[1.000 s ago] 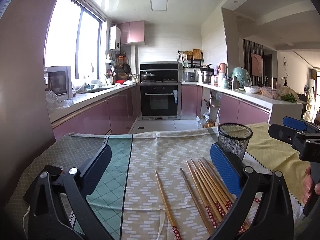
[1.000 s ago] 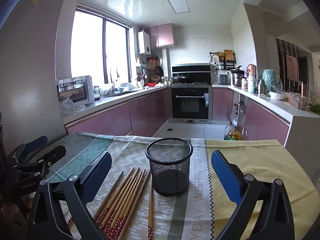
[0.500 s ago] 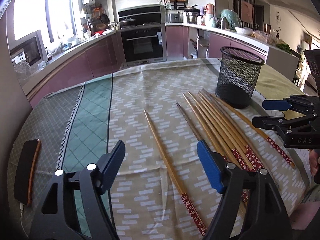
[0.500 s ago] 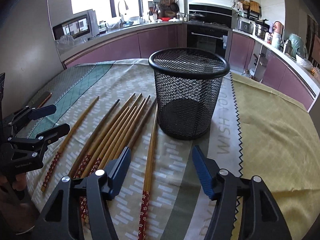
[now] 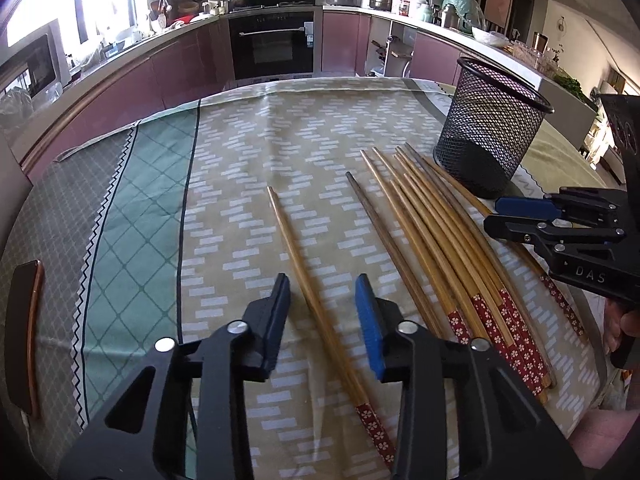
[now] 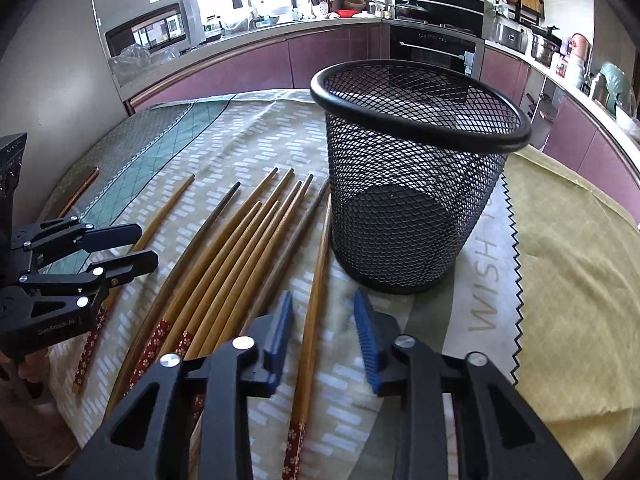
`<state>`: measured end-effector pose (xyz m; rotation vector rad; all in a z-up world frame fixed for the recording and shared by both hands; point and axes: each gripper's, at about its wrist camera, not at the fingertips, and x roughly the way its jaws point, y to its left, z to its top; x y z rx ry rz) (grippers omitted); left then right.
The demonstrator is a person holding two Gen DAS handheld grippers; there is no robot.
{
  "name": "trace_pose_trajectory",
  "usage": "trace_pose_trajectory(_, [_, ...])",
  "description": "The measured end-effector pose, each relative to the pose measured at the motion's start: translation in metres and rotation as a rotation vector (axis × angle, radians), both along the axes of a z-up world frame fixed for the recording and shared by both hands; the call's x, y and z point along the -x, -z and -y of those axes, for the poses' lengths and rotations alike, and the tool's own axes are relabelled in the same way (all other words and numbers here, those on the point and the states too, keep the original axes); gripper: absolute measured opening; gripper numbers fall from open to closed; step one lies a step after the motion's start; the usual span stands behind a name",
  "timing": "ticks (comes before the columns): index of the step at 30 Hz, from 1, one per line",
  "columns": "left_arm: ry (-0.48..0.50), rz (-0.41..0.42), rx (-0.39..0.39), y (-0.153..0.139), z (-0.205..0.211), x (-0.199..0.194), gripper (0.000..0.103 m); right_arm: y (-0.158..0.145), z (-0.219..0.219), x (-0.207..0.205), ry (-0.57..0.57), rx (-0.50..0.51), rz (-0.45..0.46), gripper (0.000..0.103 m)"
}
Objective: Organize utensils
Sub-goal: 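Grasp one wooden chopstick with the left tool while the right tool grasps another, then lift both held chopsticks upright and carry them over the black mesh cup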
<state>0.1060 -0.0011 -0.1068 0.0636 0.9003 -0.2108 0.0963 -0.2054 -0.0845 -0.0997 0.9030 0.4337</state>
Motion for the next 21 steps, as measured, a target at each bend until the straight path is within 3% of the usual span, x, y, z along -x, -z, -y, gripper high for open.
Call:
trace_pose_trajectory(3, [-0.021, -0.011, 0.032, -0.002, -0.004, -0.002, 0.012, 0.001, 0.006, -0.002, 0.005, -0.05, -0.023, 0.006])
trace_pose_trajectory(11, [-0.033, 0.003, 0.108, -0.01, -0.011, 0.004, 0.008, -0.009, 0.016, 0.01, 0.004, -0.132, -0.002, 0.006])
trace_pose_trajectory(21, [0.094, 0.082, 0.244, -0.059, -0.011, 0.022, 0.007, -0.048, 0.044, 0.036, -0.026, -0.292, 0.11, 0.006])
